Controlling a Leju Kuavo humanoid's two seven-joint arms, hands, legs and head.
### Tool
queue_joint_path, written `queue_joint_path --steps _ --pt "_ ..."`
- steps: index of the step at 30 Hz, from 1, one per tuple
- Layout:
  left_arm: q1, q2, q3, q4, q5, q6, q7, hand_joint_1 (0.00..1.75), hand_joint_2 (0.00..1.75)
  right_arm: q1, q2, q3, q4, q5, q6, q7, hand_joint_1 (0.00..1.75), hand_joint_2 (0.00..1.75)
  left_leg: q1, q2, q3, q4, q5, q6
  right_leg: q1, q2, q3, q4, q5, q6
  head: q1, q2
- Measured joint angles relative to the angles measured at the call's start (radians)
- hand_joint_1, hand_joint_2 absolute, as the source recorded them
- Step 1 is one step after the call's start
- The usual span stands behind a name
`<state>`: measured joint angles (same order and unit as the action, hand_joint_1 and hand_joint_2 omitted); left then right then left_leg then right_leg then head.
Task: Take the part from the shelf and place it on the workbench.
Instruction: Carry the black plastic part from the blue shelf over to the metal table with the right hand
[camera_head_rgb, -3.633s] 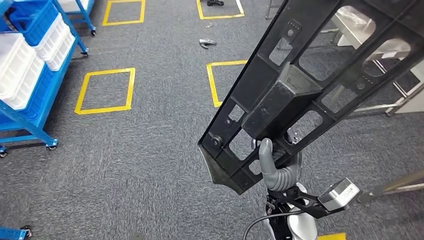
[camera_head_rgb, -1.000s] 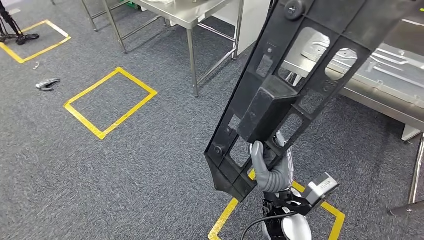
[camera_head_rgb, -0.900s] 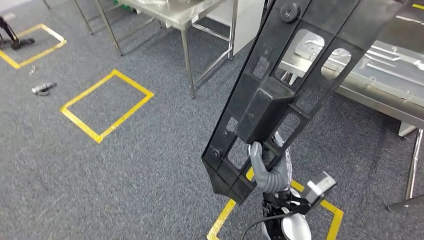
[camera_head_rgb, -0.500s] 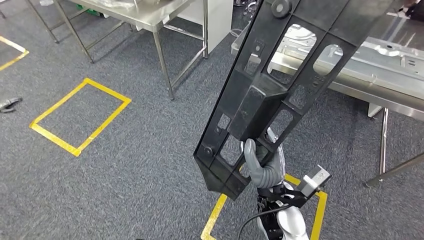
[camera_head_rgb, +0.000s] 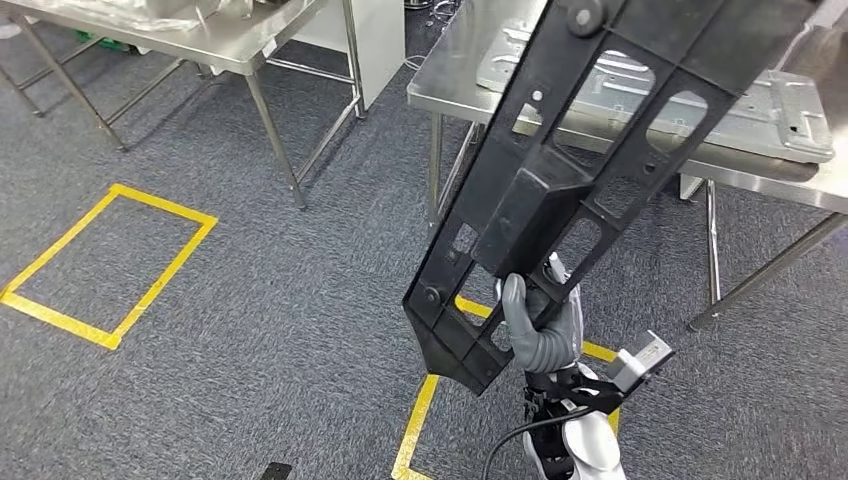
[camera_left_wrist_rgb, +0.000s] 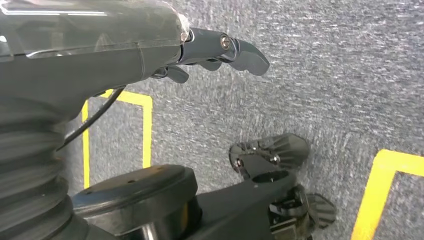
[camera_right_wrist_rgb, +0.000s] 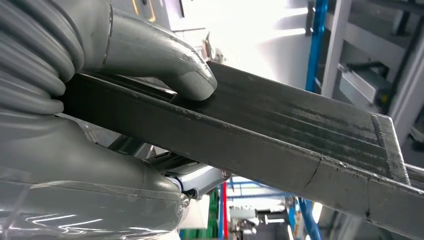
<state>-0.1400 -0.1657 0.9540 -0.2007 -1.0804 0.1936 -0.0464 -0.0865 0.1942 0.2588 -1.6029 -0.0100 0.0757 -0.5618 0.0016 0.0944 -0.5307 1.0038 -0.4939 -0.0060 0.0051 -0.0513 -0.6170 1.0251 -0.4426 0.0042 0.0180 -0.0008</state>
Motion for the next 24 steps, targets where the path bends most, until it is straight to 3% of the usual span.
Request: queue_joint_path --steps 1,3,5,6,7,8,9,10,12,14,16,17,19,20,22,23,24 --pt "0.001 0.001 0.000 0.000 0.000 0.001 0.003 0.00 1.75 -0.001 0.000 -0.001 0.000 0.000 0.000 0.000 1.75 1.75 0.001 0.002 0.003 0.000 -0.004 -0.006 -0.003 0.010 0.002 -0.003 0.001 -0.004 0.000 0.000" --pt "0.006 0.004 0.000 0.000 -0.001 0.002 0.005 0.00 1.75 -0.005 0.002 -0.002 0.000 0.001 0.000 0.001 1.75 1.75 0.004 -0.026 -0.005 0.029 -0.028 -0.016 -0.010 0.029 0.006 -0.011 0.004 -0.014 0.000 0.000" --pt "0.017 0.008 0.000 0.000 -0.007 0.003 0.005 0.00 1.75 -0.010 0.007 -0.002 0.000 0.002 -0.001 0.001 1.75 1.75 0.008 -0.069 -0.054 0.137 -0.087 -0.023 -0.013 0.049 0.008 -0.014 0.006 -0.022 -0.002 0.000" --pt "0.023 0.009 0.000 0.000 -0.012 0.003 0.005 0.00 1.75 -0.009 0.009 -0.002 0.000 0.002 -0.002 0.001 1.75 1.75 0.009 -0.079 -0.089 0.207 -0.116 -0.025 -0.013 0.060 0.008 -0.013 0.006 -0.025 -0.002 0.000" --pt "0.027 0.011 0.000 0.000 -0.018 0.003 0.004 0.00 1.75 -0.007 0.010 -0.003 0.000 0.002 -0.004 0.001 1.75 1.75 0.010 -0.084 -0.119 0.263 -0.132 -0.027 -0.013 0.073 0.008 -0.013 0.006 -0.025 -0.002 0.000" --pt "0.027 0.012 0.000 0.000 -0.024 0.003 0.002 0.00 1.75 -0.002 0.010 -0.005 -0.001 0.002 -0.007 0.001 1.75 1.75 0.010 -0.085 -0.135 0.287 -0.129 -0.028 -0.013 0.085 0.008 -0.012 0.005 -0.025 -0.002 0.000" --pt "0.025 0.013 -0.002 0.000 -0.031 0.003 0.001 0.00 1.75 0.003 0.011 -0.007 -0.003 0.002 -0.010 0.000 1.75 1.75 0.011 -0.086 -0.132 0.269 -0.103 -0.029 -0.013 0.097 0.009 -0.010 0.005 -0.024 -0.002 0.000" --pt "0.020 0.015 -0.003 0.000 -0.035 0.002 -0.001 0.00 1.75 0.007 0.011 -0.008 -0.006 0.002 -0.013 0.000 1.75 1.75 0.013 -0.094 -0.112 0.215 -0.064 -0.029 -0.014 0.109 0.009 -0.007 0.004 -0.023 -0.002 0.000" --pt "0.012 0.019 -0.008 0.000 -0.042 0.000 -0.006 0.00 1.75 0.012 0.012 -0.011 -0.012 0.003 -0.018 -0.002 1.75 1.75 0.018 -0.135 -0.061 0.087 0.001 -0.026 -0.014 0.131 0.006 0.001 0.000 -0.016 -0.002 0.000" --pt "0.004 0.022 -0.011 0.000 -0.047 -0.002 -0.010 0.00 1.75 0.015 0.014 -0.013 -0.017 0.003 -0.020 -0.003 1.75 1.75 0.020 -0.169 -0.036 0.029 0.014 -0.019 -0.015 0.149 -0.002 0.008 0.000 -0.006 -0.001 0.000" --pt "-0.006 0.025 -0.015 0.000 -0.051 -0.004 -0.009 0.00 1.75 0.021 0.017 -0.015 -0.024 0.003 -0.021 -0.003 1.75 1.75 0.018 -0.159 -0.031 0.021 0.014 -0.005 -0.017 0.168 -0.009 0.006 0.006 0.009 -0.001 0.000" --pt "-0.011 0.027 -0.017 -0.001 -0.052 -0.004 -0.009 0.00 1.75 0.023 0.017 -0.016 -0.027 0.003 -0.021 -0.003 1.75 1.75 0.018 -0.148 -0.029 0.016 0.018 0.003 -0.018 0.161 -0.012 0.009 0.004 0.015 -0.001 0.000" --pt "-0.016 0.030 -0.019 -0.001 -0.052 -0.004 -0.009 0.00 1.75 0.025 0.017 -0.017 -0.033 0.003 -0.022 -0.004 1.75 1.75 0.021 -0.124 -0.025 0.006 0.024 0.019 -0.016 0.118 -0.036 0.061 -0.028 0.024 0.005 0.000" --pt "-0.017 0.032 -0.019 -0.002 -0.053 -0.004 -0.009 0.00 1.75 0.025 0.017 -0.018 -0.034 0.003 -0.023 -0.004 1.75 1.75 0.019 -0.112 -0.024 0.004 0.025 0.023 -0.016 0.090 -0.061 0.115 -0.057 0.028 0.008 0.000" --pt "-0.016 0.035 -0.019 -0.002 -0.054 -0.004 -0.009 0.00 1.75 0.027 0.017 -0.018 -0.035 0.002 -0.024 -0.004 1.75 1.75 0.016 -0.086 -0.024 0.004 0.023 0.026 -0.019 0.066 -0.118 0.230 -0.105 0.034 0.010 0.000" --pt "-0.016 0.036 -0.019 -0.002 -0.054 -0.004 -0.009 0.00 1.75 0.029 0.017 -0.019 -0.035 0.002 -0.024 -0.004 1.75 1.75 0.015 -0.074 -0.024 0.004 0.022 0.027 -0.020 0.062 -0.132 0.259 -0.109 0.035 0.010 0.000" --pt "-0.016 0.037 -0.019 -0.002 -0.054 -0.004 -0.009 0.00 1.75 0.031 0.017 -0.019 -0.035 0.002 -0.024 -0.004 1.75 1.75 0.014 -0.062 -0.023 0.004 0.021 0.026 -0.020 0.058 -0.127 0.249 -0.094 0.035 0.010 0.000"
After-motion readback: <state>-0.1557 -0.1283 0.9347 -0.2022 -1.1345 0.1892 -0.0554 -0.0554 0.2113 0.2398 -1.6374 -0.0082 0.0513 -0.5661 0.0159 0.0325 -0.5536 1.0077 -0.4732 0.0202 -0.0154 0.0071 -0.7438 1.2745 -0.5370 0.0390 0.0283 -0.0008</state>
